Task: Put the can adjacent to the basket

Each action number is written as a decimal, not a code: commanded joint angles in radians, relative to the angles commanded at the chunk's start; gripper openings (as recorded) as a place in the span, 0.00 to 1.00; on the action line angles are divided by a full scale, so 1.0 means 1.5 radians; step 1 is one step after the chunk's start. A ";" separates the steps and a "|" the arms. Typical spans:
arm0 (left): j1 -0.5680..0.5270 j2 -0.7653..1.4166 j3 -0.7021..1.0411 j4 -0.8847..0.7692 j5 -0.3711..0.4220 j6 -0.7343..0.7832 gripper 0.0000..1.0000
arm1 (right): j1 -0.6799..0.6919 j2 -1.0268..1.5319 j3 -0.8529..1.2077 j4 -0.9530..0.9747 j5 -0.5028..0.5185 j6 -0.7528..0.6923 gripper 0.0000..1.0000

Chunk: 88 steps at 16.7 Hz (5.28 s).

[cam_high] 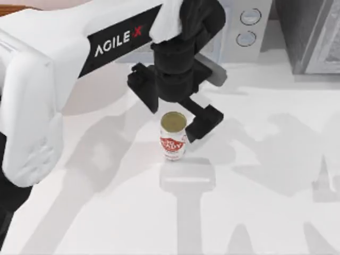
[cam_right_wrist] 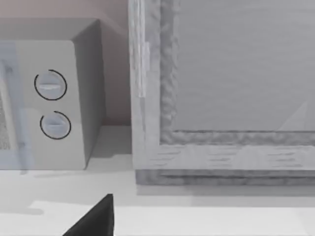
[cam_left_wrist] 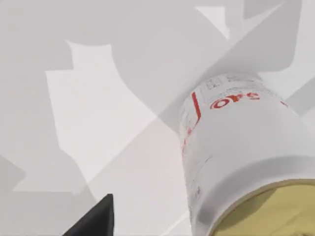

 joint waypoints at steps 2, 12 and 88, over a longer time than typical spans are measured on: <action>0.000 0.002 -0.038 0.040 0.000 0.000 1.00 | 0.000 0.000 0.000 0.000 0.000 0.000 1.00; 0.000 0.003 -0.072 0.076 0.000 0.000 0.70 | 0.000 0.000 0.000 0.000 0.000 0.000 1.00; 0.359 -0.238 -0.423 0.185 -0.003 -0.168 0.98 | 0.000 0.000 0.000 0.000 0.000 0.000 1.00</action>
